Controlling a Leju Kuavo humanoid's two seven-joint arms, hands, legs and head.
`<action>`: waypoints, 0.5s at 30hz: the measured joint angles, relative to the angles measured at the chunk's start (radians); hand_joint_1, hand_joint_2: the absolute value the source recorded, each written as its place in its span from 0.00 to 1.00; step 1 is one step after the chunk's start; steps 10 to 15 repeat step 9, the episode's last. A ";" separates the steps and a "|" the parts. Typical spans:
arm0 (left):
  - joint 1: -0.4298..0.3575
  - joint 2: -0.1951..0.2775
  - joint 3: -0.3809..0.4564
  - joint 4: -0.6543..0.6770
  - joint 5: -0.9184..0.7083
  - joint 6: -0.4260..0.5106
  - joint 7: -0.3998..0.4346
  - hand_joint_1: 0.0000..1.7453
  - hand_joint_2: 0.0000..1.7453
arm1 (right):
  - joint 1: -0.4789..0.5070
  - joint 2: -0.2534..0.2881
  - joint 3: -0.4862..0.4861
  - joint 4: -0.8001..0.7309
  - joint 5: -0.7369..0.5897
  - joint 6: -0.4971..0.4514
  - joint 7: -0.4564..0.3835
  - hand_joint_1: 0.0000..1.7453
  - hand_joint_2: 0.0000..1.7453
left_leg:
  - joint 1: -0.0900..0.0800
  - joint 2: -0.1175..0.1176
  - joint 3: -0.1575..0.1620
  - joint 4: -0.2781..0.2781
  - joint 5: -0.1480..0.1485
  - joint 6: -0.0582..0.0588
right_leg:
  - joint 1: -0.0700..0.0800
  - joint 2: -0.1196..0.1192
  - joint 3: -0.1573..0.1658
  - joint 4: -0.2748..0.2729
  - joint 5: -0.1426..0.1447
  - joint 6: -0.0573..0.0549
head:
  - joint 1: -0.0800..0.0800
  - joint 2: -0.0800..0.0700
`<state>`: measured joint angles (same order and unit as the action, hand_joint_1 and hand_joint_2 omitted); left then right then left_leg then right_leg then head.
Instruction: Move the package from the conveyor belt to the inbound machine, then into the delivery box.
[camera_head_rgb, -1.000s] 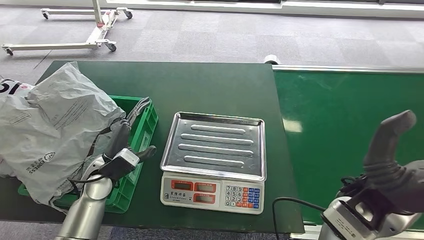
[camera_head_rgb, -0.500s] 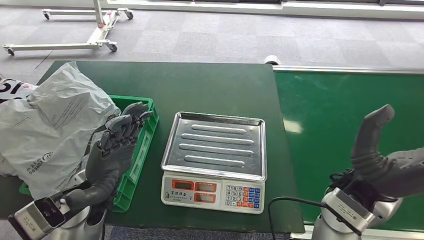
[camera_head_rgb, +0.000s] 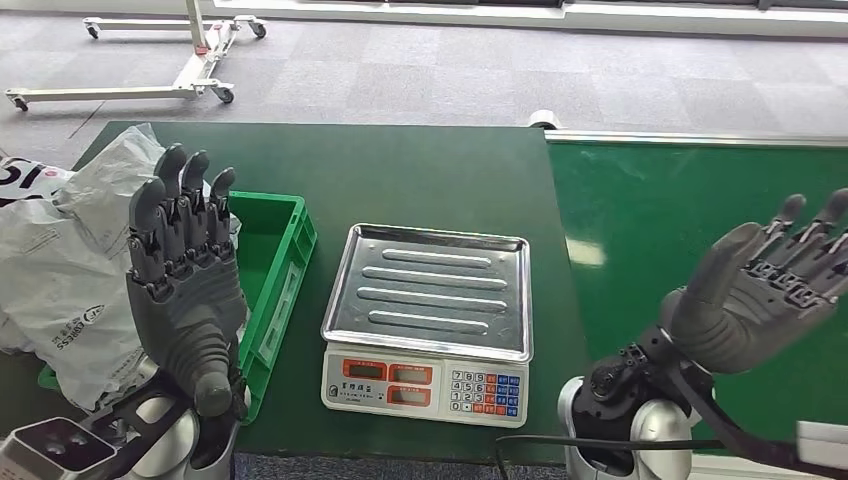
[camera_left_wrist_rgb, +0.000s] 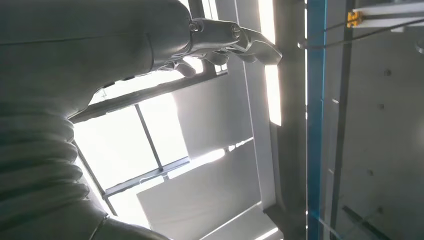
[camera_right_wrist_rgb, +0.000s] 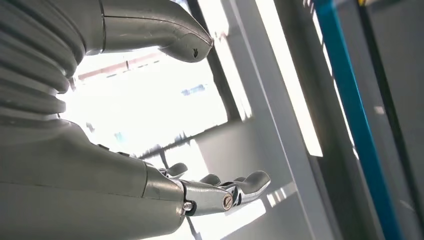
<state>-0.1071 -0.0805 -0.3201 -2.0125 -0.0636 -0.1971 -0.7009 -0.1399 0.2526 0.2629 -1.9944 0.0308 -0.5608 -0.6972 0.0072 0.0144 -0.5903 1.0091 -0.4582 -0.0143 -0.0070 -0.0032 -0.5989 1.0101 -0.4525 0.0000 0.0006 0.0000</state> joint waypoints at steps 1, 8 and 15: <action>-0.003 0.004 -0.027 0.011 -0.012 0.031 0.000 0.00 1.00 | 0.001 -0.002 0.020 0.003 -0.024 0.043 0.000 0.00 1.00 | 0.000 0.000 0.000 0.000 0.000 0.000 | 0.000 0.000 0.000 0.000 0.000 0.000 | 0.000 0.000; -0.036 0.033 -0.170 0.093 -0.007 0.090 0.000 0.00 1.00 | 0.003 -0.006 0.062 0.014 -0.040 0.278 0.000 0.00 1.00 | 0.000 -0.001 0.000 0.000 0.000 0.000 | 0.000 -0.001 0.000 0.000 0.000 0.000 | 0.000 0.000; -0.037 0.034 -0.172 0.098 -0.005 0.090 0.000 0.00 1.00 | 0.003 -0.006 0.062 0.014 -0.036 0.283 0.000 0.00 1.00 | 0.000 -0.001 0.000 0.000 0.000 0.000 | 0.000 -0.001 0.000 0.000 0.000 0.000 | 0.000 0.000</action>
